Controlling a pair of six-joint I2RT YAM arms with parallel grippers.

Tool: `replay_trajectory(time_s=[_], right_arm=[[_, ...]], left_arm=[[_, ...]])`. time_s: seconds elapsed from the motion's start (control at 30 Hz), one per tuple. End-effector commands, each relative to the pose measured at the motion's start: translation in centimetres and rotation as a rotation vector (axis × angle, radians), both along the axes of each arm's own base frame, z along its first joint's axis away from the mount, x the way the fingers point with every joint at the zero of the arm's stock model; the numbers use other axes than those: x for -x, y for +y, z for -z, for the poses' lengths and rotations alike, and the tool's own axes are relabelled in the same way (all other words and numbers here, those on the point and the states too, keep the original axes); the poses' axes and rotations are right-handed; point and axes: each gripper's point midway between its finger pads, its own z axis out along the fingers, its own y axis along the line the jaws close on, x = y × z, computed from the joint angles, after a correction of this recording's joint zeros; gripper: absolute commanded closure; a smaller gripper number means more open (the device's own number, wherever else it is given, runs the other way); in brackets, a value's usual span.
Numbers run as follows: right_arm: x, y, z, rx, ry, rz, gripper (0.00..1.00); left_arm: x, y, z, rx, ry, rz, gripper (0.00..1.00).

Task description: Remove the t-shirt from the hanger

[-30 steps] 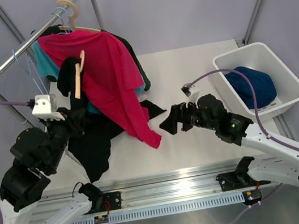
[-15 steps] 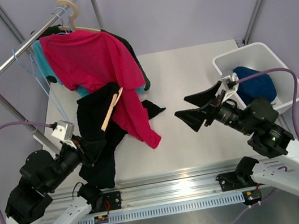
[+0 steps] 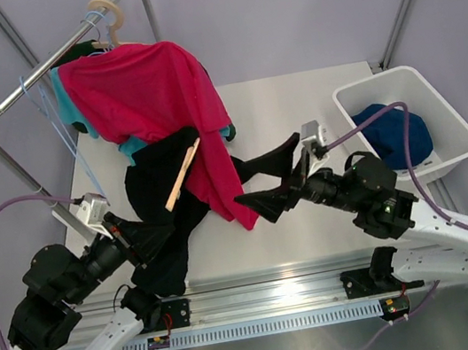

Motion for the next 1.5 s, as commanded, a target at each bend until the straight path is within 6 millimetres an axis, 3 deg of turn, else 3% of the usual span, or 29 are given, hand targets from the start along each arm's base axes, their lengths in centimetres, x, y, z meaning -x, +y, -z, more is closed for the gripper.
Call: replay_trajectory(time_s=[0.0, 0.03, 0.17, 0.3, 0.7, 1.03, 1.23, 1.43, 1.47], right_arm=[[-0.2, 0.7, -2.4, 0.004, -0.133, 0.106, 0.15], [0.3, 1.6, -2.1, 0.031, -0.158, 0.097, 0.14], [-0.9, 5.8, -1.1, 0.133, -0.183, 0.145, 0.14], [-3.1, 6.9, -1.0, 0.133, -0.200, 0.282, 0.17], [-5.2, 9.4, -1.4, 0.049, -0.172, 0.355, 0.33], [-3.9, 11.0, -2.7, -0.009, -0.170, 0.257, 0.41], [-4.7, 12.4, -2.0, 0.005, -0.155, 0.272, 0.44], [-4.4, 13.3, -1.9, -0.017, -0.158, 0.241, 0.53], [-4.5, 13.2, -1.7, -0.016, -0.156, 0.245, 0.60]], left_arm=[[2.0, -0.8, -5.3, 0.180, -0.119, 0.100, 1.00], [1.9, -0.9, -5.0, 0.181, -0.113, 0.100, 1.00], [2.0, -1.0, -4.9, 0.216, -0.106, 0.105, 1.00], [2.4, -1.2, -4.8, 0.244, -0.098, 0.125, 1.00], [4.9, -0.2, -6.3, 0.373, -0.127, 0.172, 1.00], [5.4, 0.1, -6.7, 0.411, -0.134, 0.183, 1.00], [5.8, -0.1, -7.0, 0.440, -0.138, 0.211, 1.00], [6.6, -0.8, -7.3, 0.441, -0.147, 0.277, 1.00], [6.7, -0.8, -7.3, 0.441, -0.147, 0.283, 1.00]])
